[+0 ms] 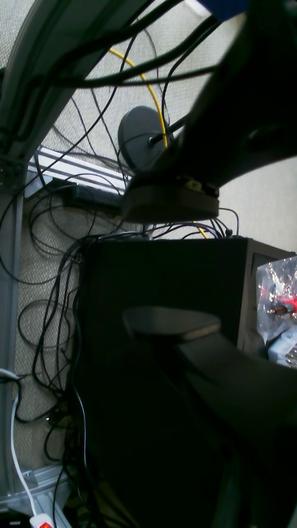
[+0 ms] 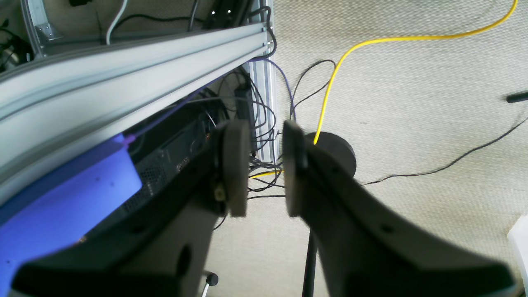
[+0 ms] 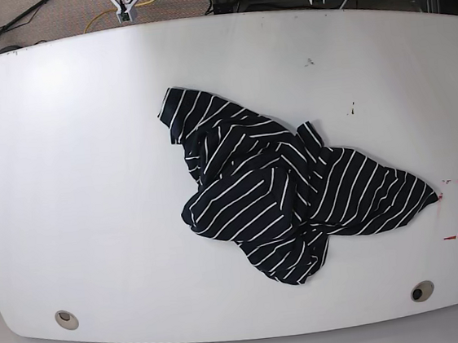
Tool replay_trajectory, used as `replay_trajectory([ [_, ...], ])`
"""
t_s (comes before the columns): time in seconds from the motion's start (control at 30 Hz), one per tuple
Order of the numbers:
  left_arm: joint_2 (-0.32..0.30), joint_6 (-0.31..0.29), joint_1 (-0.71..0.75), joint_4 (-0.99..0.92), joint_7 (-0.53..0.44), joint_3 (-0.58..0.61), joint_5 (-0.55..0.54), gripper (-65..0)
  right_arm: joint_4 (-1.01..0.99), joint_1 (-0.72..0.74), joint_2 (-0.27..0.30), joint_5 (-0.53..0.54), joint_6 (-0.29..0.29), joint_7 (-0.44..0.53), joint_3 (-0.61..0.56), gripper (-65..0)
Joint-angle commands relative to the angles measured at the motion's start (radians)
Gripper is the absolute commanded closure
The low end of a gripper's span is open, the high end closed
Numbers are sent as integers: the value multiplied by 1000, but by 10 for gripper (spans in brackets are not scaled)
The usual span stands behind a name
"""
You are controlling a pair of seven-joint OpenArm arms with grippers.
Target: Fold the T-shirt properly
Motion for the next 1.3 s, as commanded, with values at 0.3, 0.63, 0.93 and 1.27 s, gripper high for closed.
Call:
replay_trajectory([
  [0.3, -1, -7, 15, 1, -4, 0, 4, -293, 2, 14, -12, -1, -3, 6, 0, -136],
  [0.63, -3, -7, 16, 5, -4, 0, 3, -293, 2, 14, -35, -1, -3, 6, -1, -136],
  [0.93, -15, -7, 111, 97, -116, 0, 0, -292, 19, -19, -32, 5, -3, 6, 5, -132],
  [1.27, -15, -7, 348, 424, -118, -3, -2, -290, 447, -241, -56, 7, 5, -97, 3, -132],
])
